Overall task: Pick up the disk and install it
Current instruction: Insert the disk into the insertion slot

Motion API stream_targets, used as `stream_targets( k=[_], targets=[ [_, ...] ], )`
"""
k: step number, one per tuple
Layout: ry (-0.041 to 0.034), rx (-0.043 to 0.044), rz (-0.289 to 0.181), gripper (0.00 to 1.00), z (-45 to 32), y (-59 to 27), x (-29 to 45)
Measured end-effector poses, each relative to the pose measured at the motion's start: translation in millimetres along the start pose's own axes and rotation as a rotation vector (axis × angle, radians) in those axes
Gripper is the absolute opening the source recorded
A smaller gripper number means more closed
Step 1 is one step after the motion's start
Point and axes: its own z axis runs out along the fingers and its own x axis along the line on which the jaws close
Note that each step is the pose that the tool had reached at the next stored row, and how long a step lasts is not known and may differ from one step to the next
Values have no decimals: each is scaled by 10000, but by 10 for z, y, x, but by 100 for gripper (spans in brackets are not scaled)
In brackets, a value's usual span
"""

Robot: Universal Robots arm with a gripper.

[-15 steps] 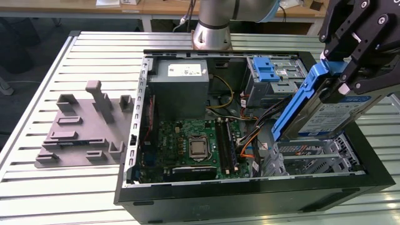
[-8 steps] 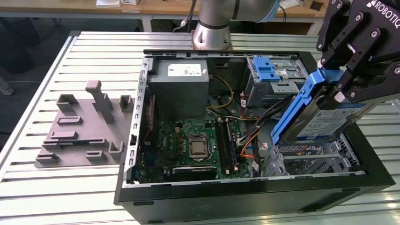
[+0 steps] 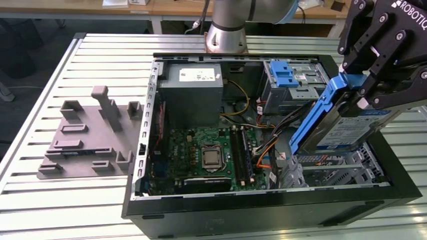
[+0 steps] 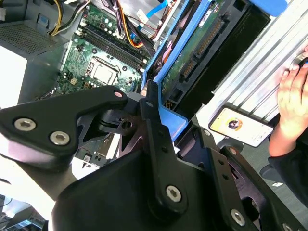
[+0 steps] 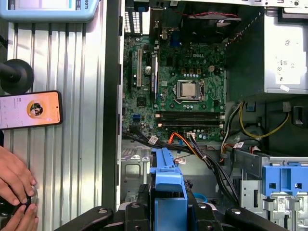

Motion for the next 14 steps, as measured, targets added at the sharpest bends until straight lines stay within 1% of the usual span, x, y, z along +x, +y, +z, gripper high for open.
stream_targets(
  k=[4, 9, 14],
  targets=[
    [-1, 0, -1, 36, 0, -1, 0],
    [0, -1, -1, 36, 5, -70, 0],
    [-2, 0, 3, 36, 38, -89, 5]
  ],
)
